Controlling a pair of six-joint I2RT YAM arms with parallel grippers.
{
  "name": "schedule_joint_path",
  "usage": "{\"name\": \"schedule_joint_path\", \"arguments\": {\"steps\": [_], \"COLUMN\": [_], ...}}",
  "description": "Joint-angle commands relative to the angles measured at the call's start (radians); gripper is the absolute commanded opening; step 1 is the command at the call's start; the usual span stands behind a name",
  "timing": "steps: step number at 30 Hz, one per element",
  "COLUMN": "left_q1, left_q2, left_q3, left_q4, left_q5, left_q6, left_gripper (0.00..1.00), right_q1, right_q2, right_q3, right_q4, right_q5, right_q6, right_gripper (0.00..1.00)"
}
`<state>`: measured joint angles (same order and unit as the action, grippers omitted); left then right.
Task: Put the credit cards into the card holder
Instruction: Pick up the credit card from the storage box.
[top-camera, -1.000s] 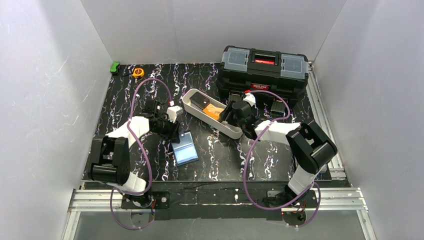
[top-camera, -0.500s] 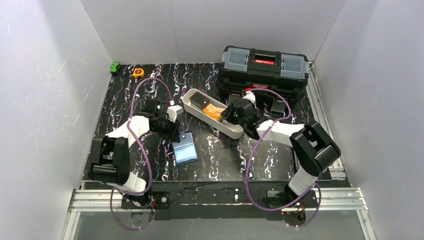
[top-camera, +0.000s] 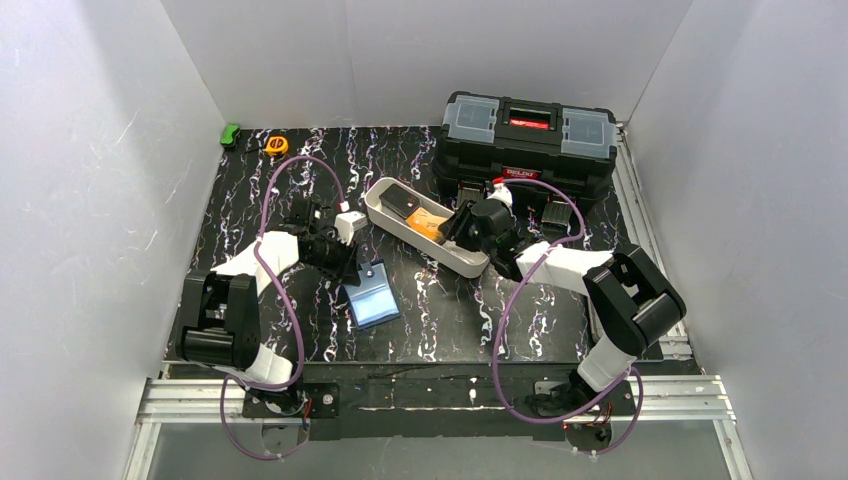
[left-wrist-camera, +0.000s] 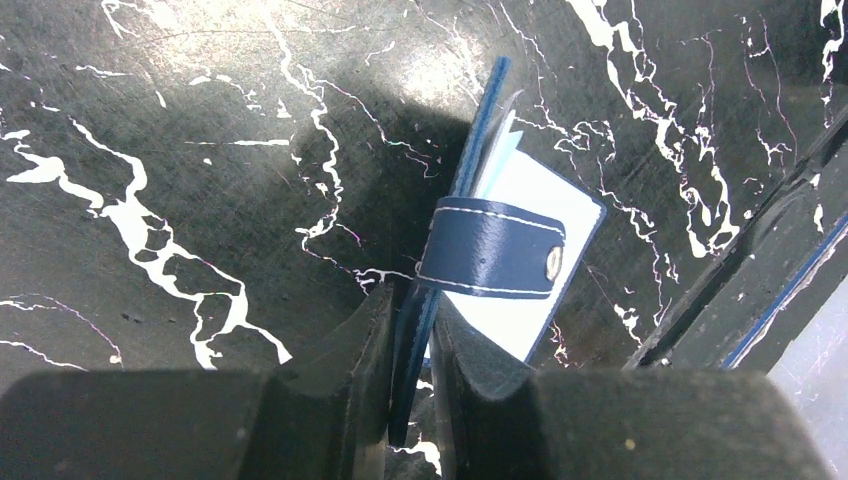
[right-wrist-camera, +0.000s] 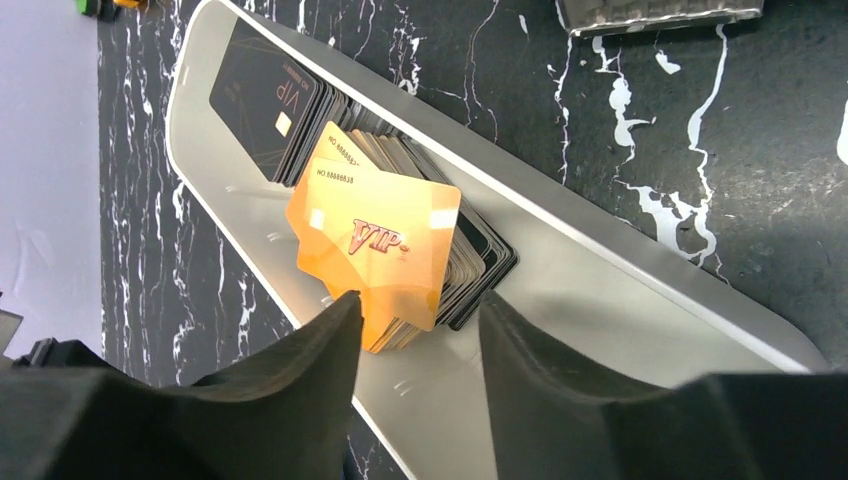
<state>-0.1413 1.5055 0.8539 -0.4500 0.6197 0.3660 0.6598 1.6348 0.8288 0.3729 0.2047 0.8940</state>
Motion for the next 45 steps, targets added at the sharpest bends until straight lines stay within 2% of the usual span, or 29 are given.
{"name": "schedule_joint_path", "arguments": {"steps": [1, 7, 11, 18, 25, 27, 45], "left_q1": [-0.006, -0.006, -0.006, -0.006, -0.006, -0.007, -0.015], "left_q2": [-0.039, -0.040, -0.042, -0.045, -0.047, -0.046, -0.050], "left_q3": [0.035, 0.036, 0.037, 0.043, 0.052, 0.055, 0.059], "left_q4": [-0.032, -0.032, -0.035, -0.042, -0.042, -0.043, -0.046], "left_q5": [0.047, 0.062, 0.061, 0.069, 0.082, 0.085, 0.094], "left_q6": [0.004, -0.005, -0.005, -0.011, -0.029, -0.033, -0.053], "left_gripper": [0.16, 0.15, 0.14, 0.13, 0.12, 0.12, 0.11], "right_q1": [-0.009, -0.009, -0.011, -0.015, -0.025, -0.027, -0.040], "right_q2": [-0.035, 0.002, 0.058, 0.108, 0.095, 0.088, -0.014], "right_q3": [-0.016, 0.013, 0.057, 0.064, 0.021, 0.017, -0.077], "right_q4": [0.013, 0.030, 0.053, 0.100, 0.153, 0.153, 0.164], "right_q5": [0.009, -0.007, -0.028, -0.061, -0.074, -0.077, -0.064], "right_q6": [-0.004, -0.004, 0.002, 0.041, 0.063, 0.063, 0.061], "right_gripper": [0.58, 0.73, 0.73, 0.61, 0.33, 0.29, 0.18]}}
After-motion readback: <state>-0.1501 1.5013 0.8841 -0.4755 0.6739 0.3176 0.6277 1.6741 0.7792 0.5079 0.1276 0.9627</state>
